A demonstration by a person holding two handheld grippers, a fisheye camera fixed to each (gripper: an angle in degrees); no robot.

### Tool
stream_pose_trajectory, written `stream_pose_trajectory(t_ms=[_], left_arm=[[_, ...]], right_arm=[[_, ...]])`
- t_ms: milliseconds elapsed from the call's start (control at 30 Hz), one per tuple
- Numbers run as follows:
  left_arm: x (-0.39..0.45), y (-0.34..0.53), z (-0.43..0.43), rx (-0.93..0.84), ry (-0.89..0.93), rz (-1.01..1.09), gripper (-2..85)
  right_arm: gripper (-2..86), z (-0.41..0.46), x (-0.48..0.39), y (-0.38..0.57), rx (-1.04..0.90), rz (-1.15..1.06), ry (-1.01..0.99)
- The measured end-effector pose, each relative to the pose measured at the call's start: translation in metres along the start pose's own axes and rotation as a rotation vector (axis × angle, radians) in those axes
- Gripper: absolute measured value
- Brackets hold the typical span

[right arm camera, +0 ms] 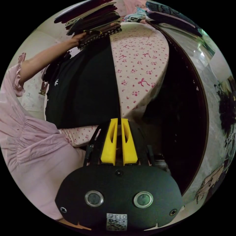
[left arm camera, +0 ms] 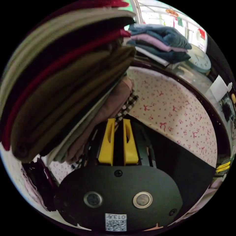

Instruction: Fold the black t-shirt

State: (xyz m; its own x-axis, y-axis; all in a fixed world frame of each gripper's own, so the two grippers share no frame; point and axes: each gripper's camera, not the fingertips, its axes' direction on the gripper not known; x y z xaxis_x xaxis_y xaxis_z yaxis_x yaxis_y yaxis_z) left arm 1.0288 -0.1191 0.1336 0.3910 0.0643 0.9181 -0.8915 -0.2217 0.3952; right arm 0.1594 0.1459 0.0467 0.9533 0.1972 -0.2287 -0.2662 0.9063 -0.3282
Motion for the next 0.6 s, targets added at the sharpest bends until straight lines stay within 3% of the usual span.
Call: stream_pose_trajectory(t_ms=[100, 233, 433, 600], left_arm=[[-0.01, 0.027, -0.033, 0.075, 0.037, -0.02, 6.5], [0.011, 0.084, -0.046, 0.037, 0.078, 0.016, 5.9], [0.052, 0.209, -0.053, -0.148, 0.157, -0.022, 5.6], [0.03, 0.319, -0.085, -0.258, 0.131, -0.198, 5.2]], right_arm=[[1.8, -0.008, -0.009, 0.001, 0.044, 0.006, 0.08], [1.4, -0.01, -0.04, -0.027, 0.115, -0.112, 0.179], [0.6, 0.041, -0.122, -0.081, 0.077, -0.328, 0.133], [0.2, 0.056, -0.142, -0.081, 0.036, -0.348, 0.186]])
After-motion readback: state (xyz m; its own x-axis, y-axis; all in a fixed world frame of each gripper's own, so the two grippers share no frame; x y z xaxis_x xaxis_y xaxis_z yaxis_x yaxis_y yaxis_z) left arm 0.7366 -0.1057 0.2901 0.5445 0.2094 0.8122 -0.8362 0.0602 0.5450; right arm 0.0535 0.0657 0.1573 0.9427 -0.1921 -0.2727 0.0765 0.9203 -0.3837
